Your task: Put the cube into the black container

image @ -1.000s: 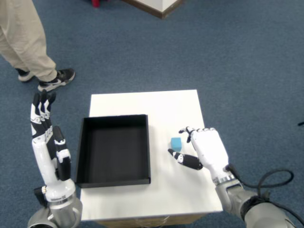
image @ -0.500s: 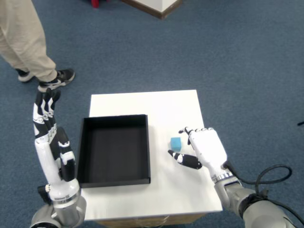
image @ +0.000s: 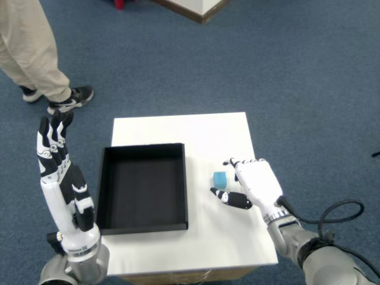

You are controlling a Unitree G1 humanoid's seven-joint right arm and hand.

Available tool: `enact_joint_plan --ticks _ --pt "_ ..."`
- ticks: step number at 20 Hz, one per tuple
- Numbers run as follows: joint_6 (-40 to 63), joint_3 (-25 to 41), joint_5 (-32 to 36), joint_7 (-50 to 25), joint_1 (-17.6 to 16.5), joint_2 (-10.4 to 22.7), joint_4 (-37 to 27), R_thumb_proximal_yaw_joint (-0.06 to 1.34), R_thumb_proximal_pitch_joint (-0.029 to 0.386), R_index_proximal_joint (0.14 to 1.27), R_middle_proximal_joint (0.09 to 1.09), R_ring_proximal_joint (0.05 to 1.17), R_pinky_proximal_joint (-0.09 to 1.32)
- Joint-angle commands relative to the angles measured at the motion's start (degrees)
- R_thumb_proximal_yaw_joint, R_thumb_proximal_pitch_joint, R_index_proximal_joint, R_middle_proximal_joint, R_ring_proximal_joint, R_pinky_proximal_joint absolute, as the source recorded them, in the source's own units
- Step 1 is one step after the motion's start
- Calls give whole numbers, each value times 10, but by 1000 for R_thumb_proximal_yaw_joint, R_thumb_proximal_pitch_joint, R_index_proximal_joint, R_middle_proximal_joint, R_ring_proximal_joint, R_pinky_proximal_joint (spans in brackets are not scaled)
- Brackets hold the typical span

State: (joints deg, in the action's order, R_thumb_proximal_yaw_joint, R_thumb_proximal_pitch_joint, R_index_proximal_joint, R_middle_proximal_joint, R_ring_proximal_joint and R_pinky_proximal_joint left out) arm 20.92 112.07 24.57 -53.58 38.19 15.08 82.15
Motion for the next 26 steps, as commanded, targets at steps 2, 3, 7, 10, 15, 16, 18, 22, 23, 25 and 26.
enact_joint_plan --ticks 2,3,7,10,15,16,18,22,23,25,26 --pt "-9 -11 18 8 43 9 8 489 -18 482 946 1056 1209" --pt "-10 -11 18 12 47 8 8 488 -17 476 944 1051 1205" --pt "-14 -15 22 29 59 10 9 483 -12 455 925 1024 1170" --pt "-18 -17 25 44 61 9 8 489 -10 444 890 963 1107" --pt "-27 -20 30 70 60 5 7 513 -14 437 850 923 1064" --pt "-29 -20 31 74 60 5 7 516 -15 436 842 916 1057" --pt "-32 -20 31 83 61 4 7 524 -17 433 817 896 1042" --pt "-43 -21 33 105 57 1 7 532 -18 438 793 864 1020" --pt "-45 -21 33 108 56 1 7 533 -18 440 788 856 1012" --pt "-48 -21 33 117 56 -1 7 533 -18 443 781 846 1008" --pt "-50 -21 33 120 57 -2 7 533 -18 444 778 842 1007"
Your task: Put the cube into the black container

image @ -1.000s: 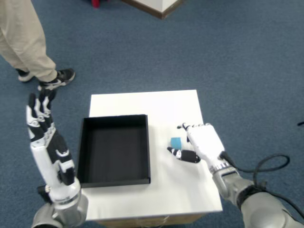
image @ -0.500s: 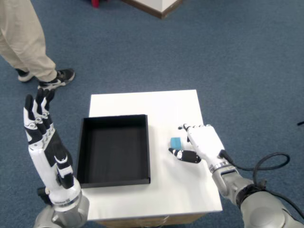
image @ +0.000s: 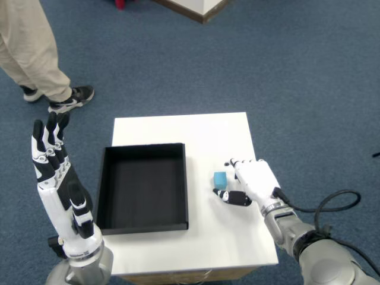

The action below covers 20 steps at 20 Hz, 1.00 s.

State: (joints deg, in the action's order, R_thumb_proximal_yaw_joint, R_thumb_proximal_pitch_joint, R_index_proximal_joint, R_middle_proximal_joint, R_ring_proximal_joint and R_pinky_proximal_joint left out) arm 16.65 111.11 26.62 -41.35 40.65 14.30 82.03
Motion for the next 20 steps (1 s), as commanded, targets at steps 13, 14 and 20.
enact_joint_plan --ticks 13,14,20 --pt "-29 -10 15 52 30 2 9 530 -15 440 726 746 905" --pt "-31 -11 15 56 29 2 9 531 -15 441 725 742 898" --pt "-40 -11 16 75 25 1 10 532 -13 445 717 728 869"
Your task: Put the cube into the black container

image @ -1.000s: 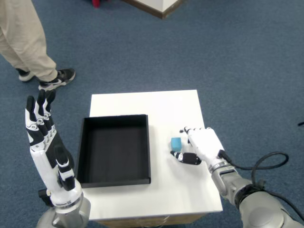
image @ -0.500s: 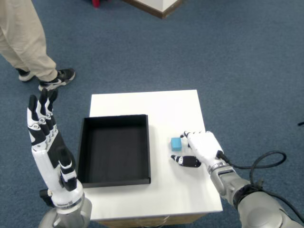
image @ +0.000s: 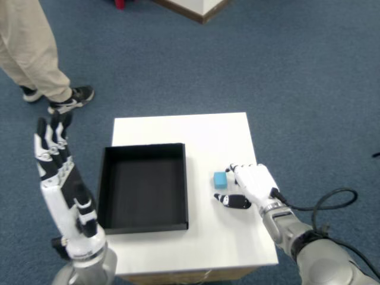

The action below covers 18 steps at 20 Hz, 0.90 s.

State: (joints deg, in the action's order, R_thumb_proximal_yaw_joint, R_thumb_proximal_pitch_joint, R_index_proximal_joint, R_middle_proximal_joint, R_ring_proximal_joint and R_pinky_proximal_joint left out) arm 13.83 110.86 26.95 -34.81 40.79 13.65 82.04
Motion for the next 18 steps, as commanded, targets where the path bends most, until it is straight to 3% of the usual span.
enact_joint_plan --ticks 1,18 --pt "-12 -8 13 11 22 7 9 533 -13 446 716 727 865" --pt "-2 -3 7 -14 43 -13 9 560 -7 442 709 726 856"
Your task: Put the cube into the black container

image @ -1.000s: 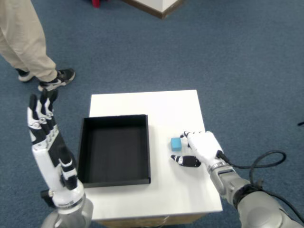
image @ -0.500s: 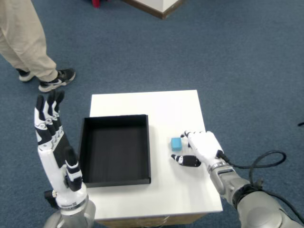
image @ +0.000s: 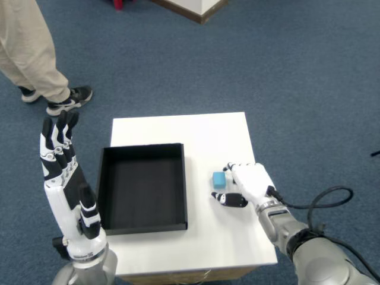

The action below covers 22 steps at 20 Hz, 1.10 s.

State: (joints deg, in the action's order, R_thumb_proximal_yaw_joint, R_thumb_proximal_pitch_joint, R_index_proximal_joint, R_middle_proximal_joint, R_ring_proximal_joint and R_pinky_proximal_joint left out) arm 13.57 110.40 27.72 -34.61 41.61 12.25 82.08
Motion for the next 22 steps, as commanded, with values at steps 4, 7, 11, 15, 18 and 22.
enact_joint_plan --ticks 4,7,11,15,18,22 --pt "1 4 -4 -14 34 1 9 568 -6 444 706 721 846" --pt "3 6 -5 -14 37 -1 9 572 -6 451 708 723 845" --pt "4 8 -8 -18 39 -1 9 582 -5 457 712 731 858" --pt "9 10 -10 -26 40 0 9 592 -5 465 715 735 862" --pt "11 10 -10 -30 36 4 10 614 -2 474 715 735 864" --pt "19 10 -11 -39 35 3 9 661 11 517 723 746 881"
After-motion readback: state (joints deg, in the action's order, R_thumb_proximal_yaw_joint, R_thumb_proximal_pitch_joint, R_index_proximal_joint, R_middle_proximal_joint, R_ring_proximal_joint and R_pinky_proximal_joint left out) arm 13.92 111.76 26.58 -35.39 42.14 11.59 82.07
